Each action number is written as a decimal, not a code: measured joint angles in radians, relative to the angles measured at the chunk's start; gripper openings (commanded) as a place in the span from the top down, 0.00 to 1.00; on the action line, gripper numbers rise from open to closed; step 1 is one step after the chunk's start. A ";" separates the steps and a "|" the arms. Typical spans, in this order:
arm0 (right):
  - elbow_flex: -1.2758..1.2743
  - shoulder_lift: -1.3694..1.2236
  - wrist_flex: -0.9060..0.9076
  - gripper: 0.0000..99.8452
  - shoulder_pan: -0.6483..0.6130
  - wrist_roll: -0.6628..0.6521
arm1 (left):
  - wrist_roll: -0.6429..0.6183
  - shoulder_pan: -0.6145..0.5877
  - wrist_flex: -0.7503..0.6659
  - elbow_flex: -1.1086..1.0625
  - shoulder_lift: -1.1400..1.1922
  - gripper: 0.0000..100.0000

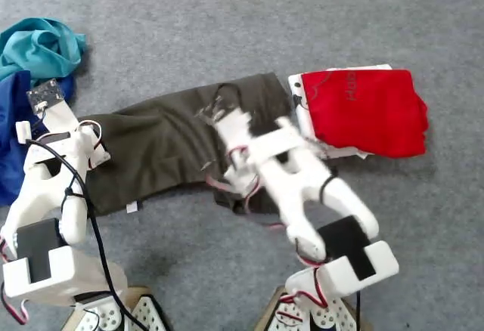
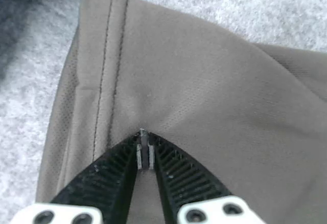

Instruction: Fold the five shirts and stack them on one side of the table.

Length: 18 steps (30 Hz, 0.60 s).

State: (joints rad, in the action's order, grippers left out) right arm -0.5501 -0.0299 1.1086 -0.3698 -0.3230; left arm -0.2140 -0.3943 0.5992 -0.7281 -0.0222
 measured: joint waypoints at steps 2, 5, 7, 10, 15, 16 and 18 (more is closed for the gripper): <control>0.094 0.000 0.092 0.99 0.054 -0.031 | 0.046 0.000 0.000 0.006 0.000 0.97; 0.276 -0.008 0.190 0.99 0.110 -0.049 | 0.126 0.000 0.002 0.011 0.000 0.97; 0.400 -0.018 0.212 0.99 0.129 -0.049 | 0.160 -0.003 0.002 0.011 0.000 0.97; 0.562 -0.071 0.213 0.98 0.132 -0.048 | 0.184 -0.003 0.002 0.011 0.000 0.97; 0.776 -0.235 0.281 0.98 0.130 -0.048 | 0.187 -0.017 0.002 0.054 0.002 0.97; 0.810 -0.265 0.310 0.98 0.132 -0.048 | 0.186 -0.026 0.002 0.055 0.002 0.97; 0.859 -0.324 0.367 0.99 0.132 -0.048 | 0.186 -0.040 0.002 0.063 0.002 0.97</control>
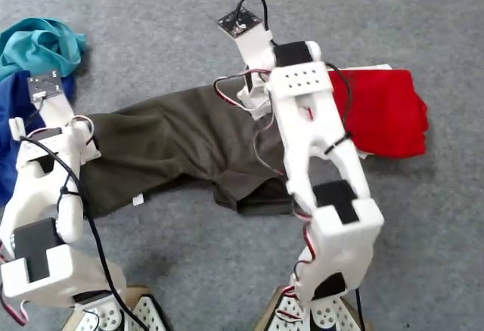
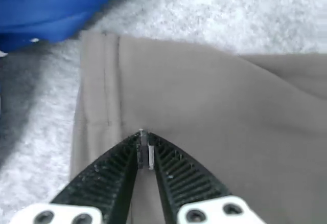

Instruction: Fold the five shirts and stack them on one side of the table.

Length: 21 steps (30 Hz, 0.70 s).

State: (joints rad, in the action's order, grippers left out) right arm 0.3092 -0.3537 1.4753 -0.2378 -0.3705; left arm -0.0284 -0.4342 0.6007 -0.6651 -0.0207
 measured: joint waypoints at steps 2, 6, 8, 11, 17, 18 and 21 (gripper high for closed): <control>0.009 -0.048 0.052 0.99 -0.006 0.000 | 0.000 -0.006 0.000 0.006 0.000 0.97; -0.043 -0.066 0.114 0.99 -0.040 0.000 | 0.002 -0.008 -0.017 0.011 0.000 0.97; -0.124 -0.066 0.097 0.99 -0.060 0.000 | 0.002 -0.008 -0.046 0.011 0.006 0.97; -0.292 -0.029 0.020 0.99 -0.095 0.011 | 0.002 -0.009 -0.081 0.011 0.051 0.97; -0.720 0.135 -0.227 0.99 -0.138 0.028 | 0.002 -0.018 -0.092 0.029 0.095 0.97; -0.779 0.153 -0.279 0.99 -0.138 0.029 | 0.000 -0.025 -0.092 0.032 0.095 0.97; -0.859 0.201 -0.353 0.99 -0.135 0.028 | -0.002 -0.034 -0.092 0.035 0.097 0.97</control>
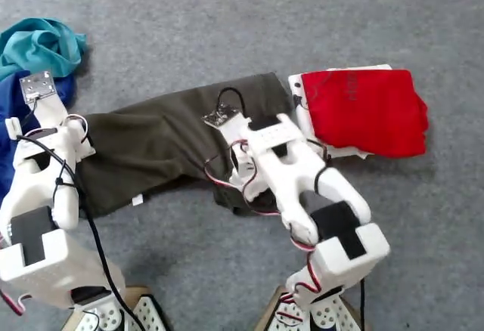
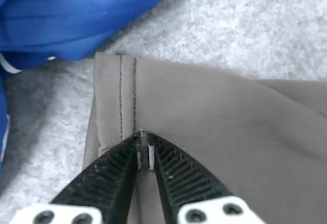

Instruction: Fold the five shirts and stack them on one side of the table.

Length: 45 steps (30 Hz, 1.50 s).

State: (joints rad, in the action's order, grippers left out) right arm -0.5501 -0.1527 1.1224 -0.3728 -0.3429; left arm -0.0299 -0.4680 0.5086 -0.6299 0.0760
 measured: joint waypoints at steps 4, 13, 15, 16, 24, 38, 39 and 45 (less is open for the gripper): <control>-0.017 0.029 0.002 0.99 0.000 0.002 | 0.000 -0.002 0.000 0.000 0.000 0.97; 0.091 0.281 0.276 0.99 -0.002 0.000 | 0.002 -0.002 0.000 0.000 0.000 0.97; 0.089 0.328 0.290 0.99 -0.002 0.000 | 0.002 -0.002 0.000 0.000 0.000 0.97; 0.083 0.342 0.288 0.99 0.002 -0.002 | 0.002 -0.002 0.000 0.000 0.000 0.97; -0.132 0.327 0.129 0.99 0.052 0.000 | 0.002 -0.002 0.000 0.000 0.000 0.97; -0.104 0.255 0.152 0.99 0.068 -0.052 | 0.002 -0.046 0.114 0.040 -0.029 0.97; -0.074 0.281 0.193 0.99 0.068 -0.060 | 0.003 -0.051 0.164 0.055 -0.051 0.97; 0.094 0.439 0.391 0.99 0.068 -0.071 | 0.003 -0.055 0.351 0.110 -0.224 0.97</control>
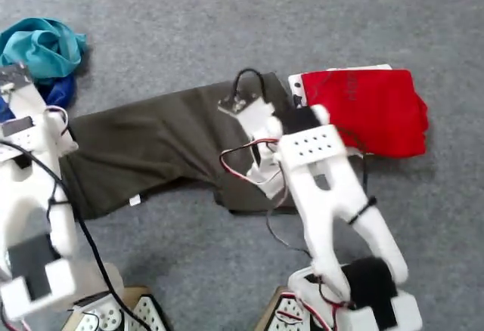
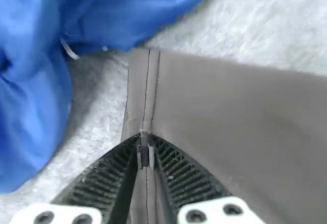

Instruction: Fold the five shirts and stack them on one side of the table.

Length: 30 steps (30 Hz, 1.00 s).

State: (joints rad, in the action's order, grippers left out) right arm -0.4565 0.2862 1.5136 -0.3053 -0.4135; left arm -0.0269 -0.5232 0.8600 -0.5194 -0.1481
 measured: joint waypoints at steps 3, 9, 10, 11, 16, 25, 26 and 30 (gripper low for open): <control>0.081 0.021 -0.009 0.98 0.000 -0.002 | 0.000 0.000 0.035 0.000 -0.092 0.97; 0.265 -0.153 -0.207 0.98 0.029 0.002 | -0.003 0.071 0.176 -0.002 -0.201 0.97; 0.318 -0.213 -0.227 0.98 0.041 0.002 | 0.000 0.089 0.207 -0.011 -0.207 0.97; 0.374 -0.275 -0.236 0.98 0.051 0.002 | 0.000 0.106 0.241 -0.021 -0.212 0.97; 0.723 -0.600 -0.219 0.98 0.094 0.002 | 0.000 0.120 0.276 -0.112 -0.241 0.97; 1.395 -1.131 -0.100 0.98 0.138 0.000 | 0.086 0.049 0.239 -0.276 -0.247 0.97; 1.453 -1.191 -0.098 0.98 0.143 0.000 | 0.095 0.031 0.235 -0.287 -0.247 0.97; 1.689 -1.430 -0.098 0.98 0.144 0.000 | 0.146 -0.018 0.222 -0.327 -0.247 0.97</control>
State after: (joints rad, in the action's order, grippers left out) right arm 1.2329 -1.1439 1.4154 -0.1611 -0.4135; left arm 0.1189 -0.5416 1.0825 -0.8462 -0.3951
